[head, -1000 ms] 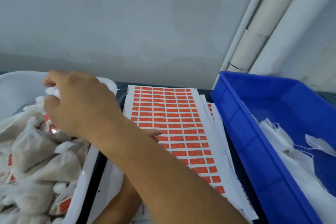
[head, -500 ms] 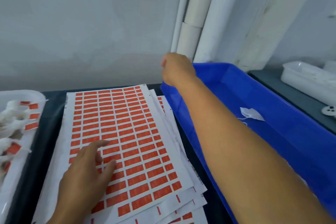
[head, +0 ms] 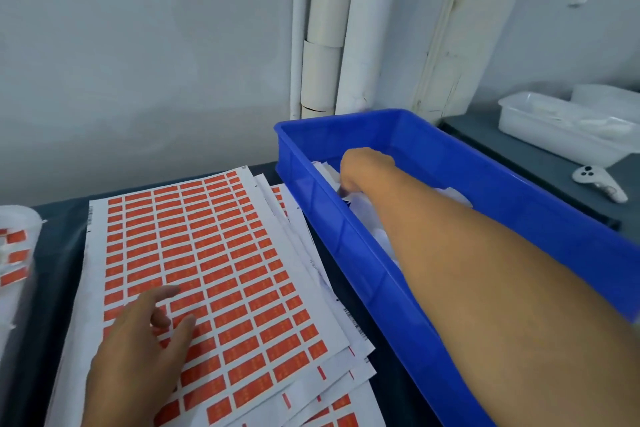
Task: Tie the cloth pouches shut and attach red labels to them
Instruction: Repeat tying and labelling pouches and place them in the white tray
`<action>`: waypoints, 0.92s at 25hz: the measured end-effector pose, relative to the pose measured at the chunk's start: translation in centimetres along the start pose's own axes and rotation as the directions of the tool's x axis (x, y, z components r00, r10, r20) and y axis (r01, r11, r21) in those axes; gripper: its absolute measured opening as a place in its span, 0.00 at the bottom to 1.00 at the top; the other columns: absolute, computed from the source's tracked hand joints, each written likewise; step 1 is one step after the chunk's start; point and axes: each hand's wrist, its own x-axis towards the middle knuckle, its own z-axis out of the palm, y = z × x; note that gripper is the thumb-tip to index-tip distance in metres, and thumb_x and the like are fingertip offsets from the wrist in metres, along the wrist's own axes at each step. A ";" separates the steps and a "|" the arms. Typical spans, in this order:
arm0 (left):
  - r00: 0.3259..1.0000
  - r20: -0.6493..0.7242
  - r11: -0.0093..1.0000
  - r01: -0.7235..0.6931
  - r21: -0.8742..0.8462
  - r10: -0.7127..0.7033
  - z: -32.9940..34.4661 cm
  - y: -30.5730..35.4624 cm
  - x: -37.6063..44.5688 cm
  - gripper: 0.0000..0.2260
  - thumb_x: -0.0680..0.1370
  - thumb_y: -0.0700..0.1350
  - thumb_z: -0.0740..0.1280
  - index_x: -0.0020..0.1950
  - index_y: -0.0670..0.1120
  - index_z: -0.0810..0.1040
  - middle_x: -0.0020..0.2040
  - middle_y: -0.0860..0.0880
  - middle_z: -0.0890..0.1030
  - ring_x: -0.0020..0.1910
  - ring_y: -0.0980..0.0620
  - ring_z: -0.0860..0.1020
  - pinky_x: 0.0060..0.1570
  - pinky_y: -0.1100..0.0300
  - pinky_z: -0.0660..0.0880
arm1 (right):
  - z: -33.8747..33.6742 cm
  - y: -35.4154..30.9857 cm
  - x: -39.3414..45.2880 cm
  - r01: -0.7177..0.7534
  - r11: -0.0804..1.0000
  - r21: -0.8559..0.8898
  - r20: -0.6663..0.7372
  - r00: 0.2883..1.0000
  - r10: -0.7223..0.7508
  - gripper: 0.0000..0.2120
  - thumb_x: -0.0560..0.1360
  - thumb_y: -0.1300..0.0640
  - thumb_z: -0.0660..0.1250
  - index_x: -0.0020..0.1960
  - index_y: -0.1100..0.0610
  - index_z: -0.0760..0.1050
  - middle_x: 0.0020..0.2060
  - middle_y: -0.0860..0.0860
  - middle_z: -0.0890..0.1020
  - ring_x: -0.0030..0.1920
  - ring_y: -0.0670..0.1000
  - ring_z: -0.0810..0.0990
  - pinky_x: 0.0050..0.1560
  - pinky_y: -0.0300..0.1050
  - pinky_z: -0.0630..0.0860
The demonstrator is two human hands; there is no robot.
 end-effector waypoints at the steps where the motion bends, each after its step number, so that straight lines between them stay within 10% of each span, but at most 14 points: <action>1: 1.000 -0.002 1.000 -0.002 -0.007 0.002 0.0 0.1 0.0 0.22 0.73 0.52 0.77 0.63 0.59 0.72 0.45 0.54 0.77 0.39 0.52 0.79 0.41 0.50 0.84 | 0.5 0.0 -0.1 0.013 1.000 -0.009 -0.017 1.000 -0.013 0.16 0.74 0.49 0.75 0.42 0.54 0.68 0.42 0.51 0.74 0.40 0.53 0.75 0.36 0.48 0.69; 14: 0.999 -0.006 0.997 -0.037 -0.072 0.036 -0.2 0.5 -0.5 0.20 0.74 0.49 0.77 0.59 0.59 0.71 0.43 0.54 0.76 0.39 0.51 0.79 0.41 0.50 0.82 | -0.1 0.9 0.6 0.070 0.995 -0.068 0.075 0.995 -0.065 0.08 0.76 0.58 0.72 0.47 0.57 0.73 0.44 0.53 0.76 0.45 0.53 0.78 0.49 0.48 0.77; 23: 0.999 -0.017 0.996 -0.039 -0.078 0.038 -0.1 0.0 -0.5 0.19 0.74 0.51 0.76 0.59 0.60 0.71 0.44 0.56 0.76 0.38 0.53 0.78 0.36 0.58 0.79 | -1.6 3.0 0.9 -0.089 0.940 0.330 0.175 0.984 0.031 0.04 0.78 0.59 0.67 0.50 0.59 0.73 0.34 0.53 0.73 0.34 0.51 0.71 0.39 0.44 0.73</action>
